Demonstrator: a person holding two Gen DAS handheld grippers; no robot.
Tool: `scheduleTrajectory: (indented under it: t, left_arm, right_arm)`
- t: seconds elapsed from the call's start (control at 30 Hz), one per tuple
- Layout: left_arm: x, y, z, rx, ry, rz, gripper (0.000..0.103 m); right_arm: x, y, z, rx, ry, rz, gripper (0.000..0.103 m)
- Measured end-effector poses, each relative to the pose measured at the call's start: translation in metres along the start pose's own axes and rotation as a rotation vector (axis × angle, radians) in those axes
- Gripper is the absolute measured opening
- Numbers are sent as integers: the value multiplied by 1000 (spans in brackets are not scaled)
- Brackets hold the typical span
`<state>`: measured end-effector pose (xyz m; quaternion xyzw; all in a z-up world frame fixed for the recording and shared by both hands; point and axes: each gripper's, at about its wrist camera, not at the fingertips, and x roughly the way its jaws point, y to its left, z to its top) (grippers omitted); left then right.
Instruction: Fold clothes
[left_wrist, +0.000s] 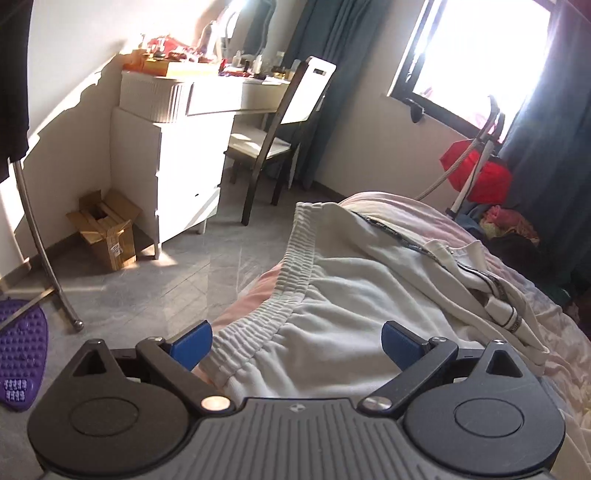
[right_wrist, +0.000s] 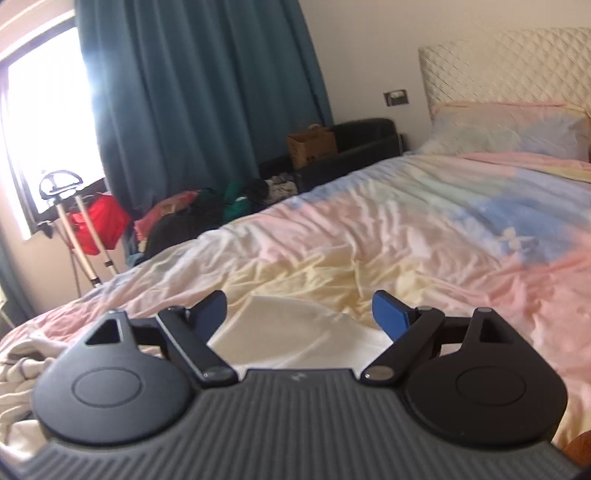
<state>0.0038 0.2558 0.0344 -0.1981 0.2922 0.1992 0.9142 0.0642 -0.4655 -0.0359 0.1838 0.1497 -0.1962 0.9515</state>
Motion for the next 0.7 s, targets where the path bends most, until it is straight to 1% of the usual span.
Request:
scheduleTrajectory:
  t: [0.2, 0.23, 0.33, 0.5, 0.6, 0.7]
  left_arm:
    - [-22, -86, -7, 124, -80, -181, 102]
    - [-28, -103, -11, 161, -96, -205, 102]
    - [-43, -154, -24, 261, -147, -280, 103]
    - [-28, -206, -43, 310, -168, -349, 103]
    - [-18, -235, -54, 334, -176, -386, 103]
    - [-7, -264, -65, 358, -185, -424, 103]
  right_arm:
    - [-57, 64, 11, -67, -60, 214, 87]
    - [-67, 79, 12, -84, -67, 259, 87]
    - [-86, 112, 10, -110, -70, 355, 87]
    - [-96, 158, 0, -159, -34, 462, 87]
    - [-96, 170, -13, -177, -35, 471, 87]
    - [-88, 172, -29, -169, -23, 506, 87]
